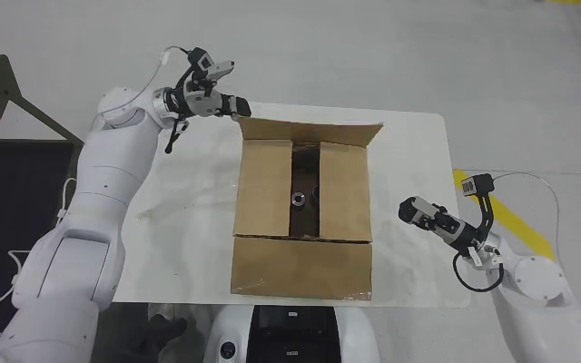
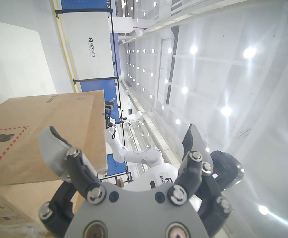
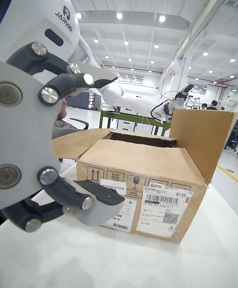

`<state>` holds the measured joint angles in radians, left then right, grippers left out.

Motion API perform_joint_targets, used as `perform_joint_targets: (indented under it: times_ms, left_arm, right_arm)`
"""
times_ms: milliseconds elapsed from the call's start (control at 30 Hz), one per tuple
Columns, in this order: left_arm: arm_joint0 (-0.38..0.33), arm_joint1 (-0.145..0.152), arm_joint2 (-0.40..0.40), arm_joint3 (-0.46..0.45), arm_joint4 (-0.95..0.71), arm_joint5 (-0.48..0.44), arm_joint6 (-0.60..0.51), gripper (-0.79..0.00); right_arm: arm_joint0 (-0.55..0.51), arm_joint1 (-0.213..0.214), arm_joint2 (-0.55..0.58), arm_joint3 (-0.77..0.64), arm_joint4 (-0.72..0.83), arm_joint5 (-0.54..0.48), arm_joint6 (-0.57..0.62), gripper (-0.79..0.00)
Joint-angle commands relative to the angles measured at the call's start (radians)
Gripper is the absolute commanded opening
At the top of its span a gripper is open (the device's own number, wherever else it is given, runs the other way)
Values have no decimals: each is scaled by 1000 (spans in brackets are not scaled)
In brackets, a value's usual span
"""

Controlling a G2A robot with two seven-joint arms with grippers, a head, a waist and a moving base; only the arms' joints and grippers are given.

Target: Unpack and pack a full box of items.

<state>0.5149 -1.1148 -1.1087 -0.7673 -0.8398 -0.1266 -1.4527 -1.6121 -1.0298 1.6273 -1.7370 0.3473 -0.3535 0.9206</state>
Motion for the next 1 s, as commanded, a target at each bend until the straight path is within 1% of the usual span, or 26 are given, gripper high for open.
perform_joint_targets:
  times_ms: [0,167,433,700,967]
  left_arm:
    - [7,4,-9,-10,0,11,-15,0]
    - [22,14,-17,-33,20,65,-79,0]
    - [55,28,-6,-94,-18,146,-83,0]
    - [90,54,27,-160,-11,163,-83,0]
    - [107,71,78,-182,11,165,-83,0]
  right_arm:
    - [0,0,0,0,0,0,0,0]
    - [0,0,0,0,0,0,0,0]
    - [0,0,0,0,0,0,0,0]
    - [0,0,0,0,0,0,0,0]
    - [0,0,0,0,0,0,0,0]
